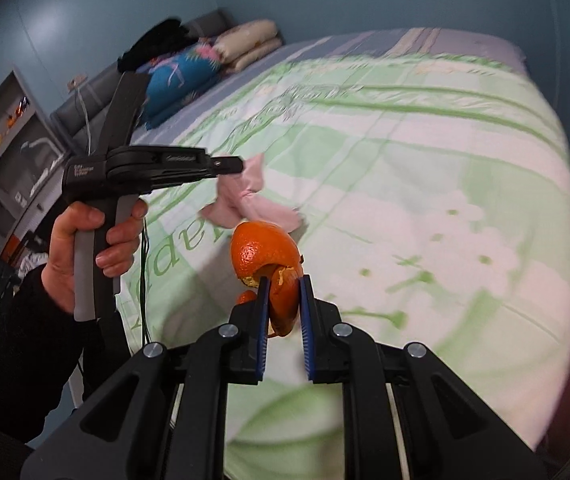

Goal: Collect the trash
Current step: 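Carry the pink cloth and orange peel with both tools over the bin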

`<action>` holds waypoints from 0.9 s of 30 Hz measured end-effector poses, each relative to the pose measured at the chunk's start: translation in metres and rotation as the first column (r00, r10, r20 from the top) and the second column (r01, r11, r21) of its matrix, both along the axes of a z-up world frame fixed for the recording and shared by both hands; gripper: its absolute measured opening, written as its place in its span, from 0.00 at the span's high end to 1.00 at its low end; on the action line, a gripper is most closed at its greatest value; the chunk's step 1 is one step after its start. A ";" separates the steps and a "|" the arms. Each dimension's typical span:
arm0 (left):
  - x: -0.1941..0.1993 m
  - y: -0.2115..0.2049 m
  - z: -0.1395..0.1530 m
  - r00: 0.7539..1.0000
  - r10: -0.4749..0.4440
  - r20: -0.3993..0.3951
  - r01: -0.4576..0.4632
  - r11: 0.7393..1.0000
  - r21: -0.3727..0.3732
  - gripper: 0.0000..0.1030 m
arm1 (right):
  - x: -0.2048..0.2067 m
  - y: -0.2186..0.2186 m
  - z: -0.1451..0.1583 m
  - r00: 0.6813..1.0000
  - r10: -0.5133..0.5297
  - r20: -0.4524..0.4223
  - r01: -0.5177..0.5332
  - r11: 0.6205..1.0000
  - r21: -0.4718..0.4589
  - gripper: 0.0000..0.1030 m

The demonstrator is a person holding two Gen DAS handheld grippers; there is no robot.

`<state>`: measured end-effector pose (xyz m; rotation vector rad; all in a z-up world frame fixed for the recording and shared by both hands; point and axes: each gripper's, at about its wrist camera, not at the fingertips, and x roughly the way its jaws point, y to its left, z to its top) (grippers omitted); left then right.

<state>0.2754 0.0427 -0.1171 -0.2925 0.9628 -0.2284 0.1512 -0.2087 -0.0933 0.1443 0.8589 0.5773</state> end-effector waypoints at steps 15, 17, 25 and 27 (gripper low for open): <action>-0.059 -0.125 0.084 0.959 -0.202 0.199 0.197 0.979 0.048 0.94 | -0.062 -0.148 0.049 0.929 -0.342 0.139 0.336 0.940 0.064 0.87; -0.068 -0.148 0.092 0.945 -0.242 0.221 0.235 0.970 0.061 0.94 | -0.068 -0.168 0.050 0.911 -0.387 0.146 0.381 0.922 0.068 0.87; -0.086 -0.234 0.113 0.883 -0.386 0.268 0.375 0.922 0.095 0.94 | -0.092 -0.235 0.045 0.836 -0.527 0.154 0.520 0.850 0.090 0.87; -0.088 -0.256 0.115 0.865 -0.420 0.276 0.407 0.907 0.106 0.94 | -0.099 -0.251 0.046 0.812 -0.561 0.162 0.553 0.828 0.093 0.87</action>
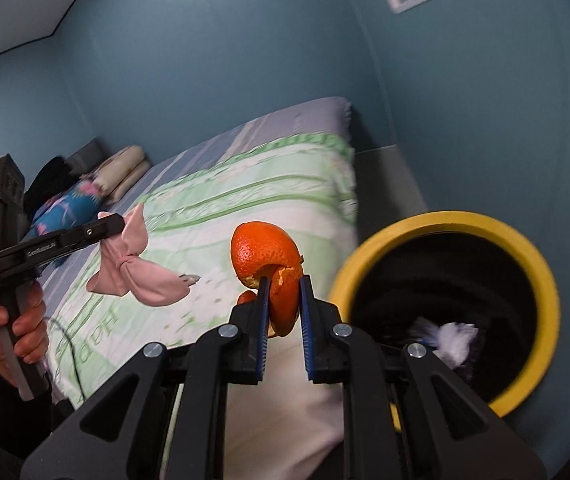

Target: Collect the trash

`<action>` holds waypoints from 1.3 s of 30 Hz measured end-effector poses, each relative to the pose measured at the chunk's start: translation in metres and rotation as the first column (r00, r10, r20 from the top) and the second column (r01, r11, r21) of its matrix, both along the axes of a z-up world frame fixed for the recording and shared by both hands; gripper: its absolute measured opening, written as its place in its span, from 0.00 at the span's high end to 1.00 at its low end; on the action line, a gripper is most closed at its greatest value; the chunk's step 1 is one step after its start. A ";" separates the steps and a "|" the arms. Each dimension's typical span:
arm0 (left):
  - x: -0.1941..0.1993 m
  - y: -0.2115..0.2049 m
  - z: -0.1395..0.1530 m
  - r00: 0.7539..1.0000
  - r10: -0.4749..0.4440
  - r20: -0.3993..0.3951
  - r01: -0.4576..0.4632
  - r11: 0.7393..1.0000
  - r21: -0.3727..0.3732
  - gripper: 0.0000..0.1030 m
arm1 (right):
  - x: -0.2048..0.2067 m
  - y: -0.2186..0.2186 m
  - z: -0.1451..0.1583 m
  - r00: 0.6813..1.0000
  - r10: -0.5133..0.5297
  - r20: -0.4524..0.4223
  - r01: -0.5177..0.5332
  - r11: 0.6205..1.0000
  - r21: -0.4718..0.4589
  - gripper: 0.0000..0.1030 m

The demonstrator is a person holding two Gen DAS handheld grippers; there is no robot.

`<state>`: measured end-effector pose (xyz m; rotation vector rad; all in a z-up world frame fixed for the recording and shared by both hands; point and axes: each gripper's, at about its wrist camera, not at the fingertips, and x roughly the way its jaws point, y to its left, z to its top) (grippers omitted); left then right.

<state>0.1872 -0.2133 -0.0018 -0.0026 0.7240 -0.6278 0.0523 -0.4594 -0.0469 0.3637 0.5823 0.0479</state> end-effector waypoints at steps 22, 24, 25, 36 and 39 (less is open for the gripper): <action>-0.026 -0.173 -0.018 0.969 -0.229 0.094 0.225 0.973 0.059 0.93 | 0.006 -0.102 -0.030 0.953 -0.294 -0.072 0.288 0.954 -0.077 0.87; -0.025 -0.178 -0.023 0.970 -0.231 0.080 0.227 0.973 0.051 0.93 | 0.012 -0.103 -0.033 0.949 -0.303 -0.084 0.297 0.952 -0.078 0.86; -0.024 -0.181 -0.025 0.970 -0.229 0.074 0.226 0.973 0.051 0.93 | 0.015 -0.104 -0.034 0.949 -0.303 -0.091 0.296 0.952 -0.080 0.86; -0.009 -0.148 -0.023 0.988 -0.135 0.075 0.135 0.991 -0.001 0.48 | 0.037 -0.114 -0.033 0.932 -0.338 -0.127 0.328 0.940 -0.096 0.78; -0.004 -0.121 -0.017 0.993 -0.089 0.075 0.091 0.996 -0.017 0.48 | 0.039 -0.111 -0.028 0.930 -0.349 -0.118 0.337 0.935 -0.114 0.74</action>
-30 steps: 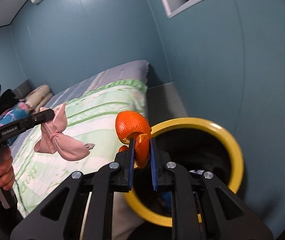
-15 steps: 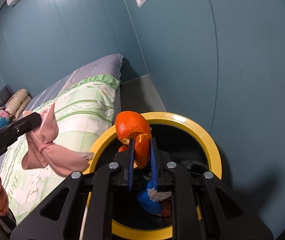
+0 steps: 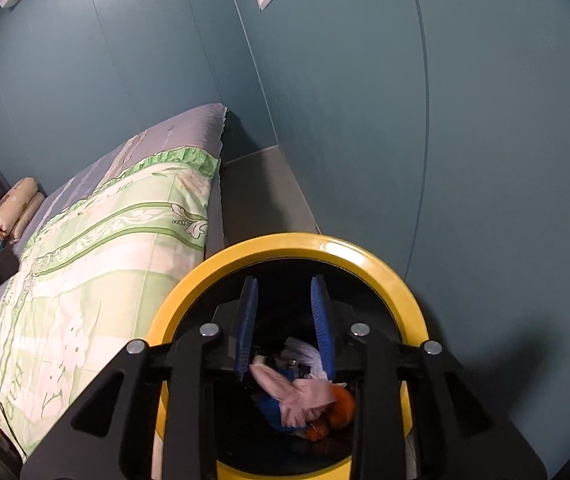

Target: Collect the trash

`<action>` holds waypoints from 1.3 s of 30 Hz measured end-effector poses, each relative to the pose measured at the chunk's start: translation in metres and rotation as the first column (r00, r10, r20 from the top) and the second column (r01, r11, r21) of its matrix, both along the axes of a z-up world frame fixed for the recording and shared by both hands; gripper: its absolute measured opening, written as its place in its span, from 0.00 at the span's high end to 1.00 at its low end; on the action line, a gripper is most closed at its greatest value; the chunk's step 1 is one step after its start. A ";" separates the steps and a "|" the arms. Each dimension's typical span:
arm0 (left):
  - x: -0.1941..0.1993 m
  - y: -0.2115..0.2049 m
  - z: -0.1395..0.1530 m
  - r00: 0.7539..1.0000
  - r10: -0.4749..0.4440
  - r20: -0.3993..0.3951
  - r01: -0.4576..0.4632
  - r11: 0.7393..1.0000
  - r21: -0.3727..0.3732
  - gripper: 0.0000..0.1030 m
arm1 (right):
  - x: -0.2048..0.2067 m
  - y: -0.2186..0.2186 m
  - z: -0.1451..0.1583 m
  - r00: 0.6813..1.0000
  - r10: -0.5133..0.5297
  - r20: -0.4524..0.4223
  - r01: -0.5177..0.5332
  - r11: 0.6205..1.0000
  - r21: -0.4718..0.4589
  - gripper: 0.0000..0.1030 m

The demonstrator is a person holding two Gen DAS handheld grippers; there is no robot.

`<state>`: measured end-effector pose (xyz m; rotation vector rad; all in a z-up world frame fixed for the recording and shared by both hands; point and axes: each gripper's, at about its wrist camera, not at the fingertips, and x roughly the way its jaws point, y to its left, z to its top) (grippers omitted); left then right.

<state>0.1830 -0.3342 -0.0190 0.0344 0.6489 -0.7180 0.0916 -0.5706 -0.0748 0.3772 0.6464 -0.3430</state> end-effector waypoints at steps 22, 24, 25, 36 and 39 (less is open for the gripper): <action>-0.085 0.306 0.012 0.848 0.519 0.105 -0.511 0.854 -0.092 0.12 | -0.017 0.262 0.070 0.915 0.373 0.154 -0.339 0.918 -0.207 0.21; -0.104 0.318 0.020 0.833 0.538 0.132 -0.525 0.842 -0.123 0.09 | -0.026 0.279 0.078 0.906 0.378 0.190 -0.333 0.914 -0.230 0.10; -0.111 0.322 0.023 0.829 0.541 0.140 -0.525 0.840 -0.135 0.08 | -0.032 0.286 0.081 0.902 0.381 0.206 -0.331 0.913 -0.237 0.09; -0.173 0.327 0.061 0.774 0.580 0.254 -0.534 0.813 -0.231 0.08 | -0.073 0.323 0.106 0.891 0.319 0.323 -0.228 0.930 -0.290 0.08; -0.178 0.325 0.065 0.764 0.585 0.274 -0.535 0.810 -0.239 0.08 | -0.076 0.322 0.106 0.889 0.314 0.333 -0.220 0.931 -0.289 0.08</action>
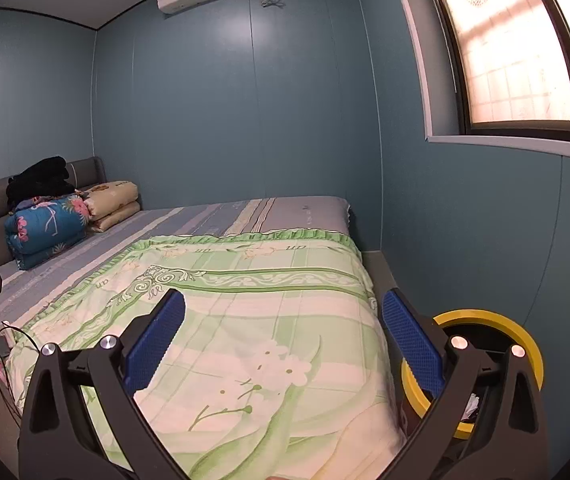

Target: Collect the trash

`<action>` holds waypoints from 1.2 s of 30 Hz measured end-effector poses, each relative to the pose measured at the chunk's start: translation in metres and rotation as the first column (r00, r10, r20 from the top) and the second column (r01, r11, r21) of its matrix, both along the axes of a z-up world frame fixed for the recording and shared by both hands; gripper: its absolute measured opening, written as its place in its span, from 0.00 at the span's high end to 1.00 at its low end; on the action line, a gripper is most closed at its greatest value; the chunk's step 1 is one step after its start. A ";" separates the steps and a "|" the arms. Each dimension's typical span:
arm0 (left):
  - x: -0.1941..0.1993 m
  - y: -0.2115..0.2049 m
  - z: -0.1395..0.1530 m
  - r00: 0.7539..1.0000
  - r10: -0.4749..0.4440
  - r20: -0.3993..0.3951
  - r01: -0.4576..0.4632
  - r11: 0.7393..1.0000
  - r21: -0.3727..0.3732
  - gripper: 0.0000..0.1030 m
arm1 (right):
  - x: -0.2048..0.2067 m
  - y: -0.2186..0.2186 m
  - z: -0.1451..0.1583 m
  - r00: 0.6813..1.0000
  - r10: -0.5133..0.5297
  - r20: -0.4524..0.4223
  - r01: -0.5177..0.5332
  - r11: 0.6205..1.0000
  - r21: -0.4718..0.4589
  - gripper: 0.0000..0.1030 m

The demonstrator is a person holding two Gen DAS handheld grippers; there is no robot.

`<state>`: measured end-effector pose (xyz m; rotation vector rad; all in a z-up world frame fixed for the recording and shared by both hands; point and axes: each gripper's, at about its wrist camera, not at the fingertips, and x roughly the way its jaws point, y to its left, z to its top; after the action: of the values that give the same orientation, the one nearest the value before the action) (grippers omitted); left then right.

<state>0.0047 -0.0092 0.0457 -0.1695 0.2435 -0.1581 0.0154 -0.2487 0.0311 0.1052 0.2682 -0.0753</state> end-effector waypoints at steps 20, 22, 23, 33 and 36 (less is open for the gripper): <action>0.003 -0.004 -0.003 1.000 -0.008 -0.012 0.008 1.000 -0.004 0.08 | 0.004 -0.005 -0.006 1.000 -0.002 -0.007 0.002 1.000 0.003 0.08; 0.004 -0.004 -0.003 1.000 -0.008 -0.012 0.008 1.000 -0.001 0.08 | 0.005 -0.005 -0.006 1.000 0.002 -0.012 -0.002 1.000 0.006 0.08; 0.004 -0.004 -0.004 1.000 -0.007 -0.013 0.007 1.000 -0.001 0.08 | 0.005 -0.005 -0.006 1.000 0.003 -0.012 -0.003 1.000 0.007 0.08; 0.004 -0.003 -0.003 1.000 -0.007 -0.015 0.007 1.000 -0.005 0.08 | 0.006 -0.005 -0.005 1.000 0.002 -0.015 -0.002 1.000 0.006 0.08; 0.004 -0.003 -0.003 1.000 -0.008 -0.014 0.007 1.000 -0.002 0.08 | 0.006 -0.005 -0.006 1.000 0.001 -0.014 -0.001 1.000 0.005 0.08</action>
<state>0.0089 -0.0124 0.0427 -0.1721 0.2583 -0.1647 0.0215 -0.2538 0.0256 0.1097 0.2824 -0.0743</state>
